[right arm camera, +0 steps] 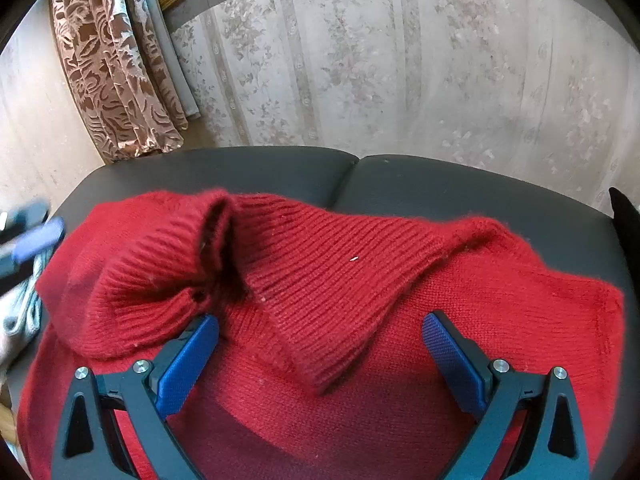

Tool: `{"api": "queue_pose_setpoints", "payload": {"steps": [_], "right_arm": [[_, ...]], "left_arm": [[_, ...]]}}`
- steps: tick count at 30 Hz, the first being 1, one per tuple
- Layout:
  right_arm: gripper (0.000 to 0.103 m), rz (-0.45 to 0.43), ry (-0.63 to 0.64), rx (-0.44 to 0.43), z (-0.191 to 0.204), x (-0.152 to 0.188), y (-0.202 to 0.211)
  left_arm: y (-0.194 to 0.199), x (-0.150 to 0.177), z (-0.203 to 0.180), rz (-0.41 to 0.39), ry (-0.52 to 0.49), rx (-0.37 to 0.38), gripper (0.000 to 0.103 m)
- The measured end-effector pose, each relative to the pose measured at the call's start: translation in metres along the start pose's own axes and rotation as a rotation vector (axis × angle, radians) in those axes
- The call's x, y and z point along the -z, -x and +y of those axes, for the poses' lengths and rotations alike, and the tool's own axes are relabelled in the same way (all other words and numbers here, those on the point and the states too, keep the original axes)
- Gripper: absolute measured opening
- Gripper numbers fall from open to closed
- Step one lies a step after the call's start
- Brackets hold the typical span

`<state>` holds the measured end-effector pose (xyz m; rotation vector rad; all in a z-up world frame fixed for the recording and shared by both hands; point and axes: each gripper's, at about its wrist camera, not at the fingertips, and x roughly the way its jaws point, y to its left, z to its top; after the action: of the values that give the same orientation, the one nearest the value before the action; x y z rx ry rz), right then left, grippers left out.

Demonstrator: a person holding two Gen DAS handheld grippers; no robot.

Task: Fold clothes

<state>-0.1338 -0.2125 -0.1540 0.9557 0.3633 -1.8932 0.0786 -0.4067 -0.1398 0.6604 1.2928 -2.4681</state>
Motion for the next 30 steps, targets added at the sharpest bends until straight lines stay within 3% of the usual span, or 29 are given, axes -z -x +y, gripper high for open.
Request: {"api": "queue_pose_setpoints", "payload": {"steps": [6,8,11,14,15,16,18,22,27,30], "right_arm": [[0.095,-0.055,-0.057,-0.085,0.007,0.005,0.041],[0.095,-0.078,-0.055,-0.112,0.016,0.000,0.049],[0.095,-0.099,-0.028,-0.131,0.035,-0.017,0.048],[0.092,-0.034,-0.023,-0.122,0.048,-0.031,0.021],[0.082,-0.004,-0.025,-0.119,0.052,-0.035,0.011],[0.058,0.018,-0.025,-0.113,0.056,-0.037,0.002],[0.027,0.023,-0.017,-0.085,0.064,-0.036,0.000],[0.018,0.021,0.049,-0.057,0.084,-0.039,0.012],[0.016,-0.027,0.147,-0.062,0.109,-0.066,0.056],[0.016,-0.061,0.160,-0.071,0.116,-0.086,0.087]], "left_arm": [[0.018,0.053,0.043,0.024,0.017,-0.101,0.025],[0.021,0.064,0.046,-0.002,-0.012,-0.091,0.024],[0.023,0.062,0.053,-0.003,0.023,-0.058,0.023],[0.023,0.063,0.055,-0.014,0.023,-0.053,0.021],[0.022,0.063,0.054,-0.016,0.020,-0.053,0.021],[0.020,0.064,0.054,-0.018,0.017,-0.052,0.021],[0.018,0.065,0.054,-0.024,0.018,-0.043,0.021],[0.017,0.065,0.054,-0.028,0.021,-0.032,0.021],[0.016,0.065,0.054,-0.021,0.043,-0.025,0.021],[0.020,0.059,0.054,-0.021,0.063,-0.028,0.027]]}}
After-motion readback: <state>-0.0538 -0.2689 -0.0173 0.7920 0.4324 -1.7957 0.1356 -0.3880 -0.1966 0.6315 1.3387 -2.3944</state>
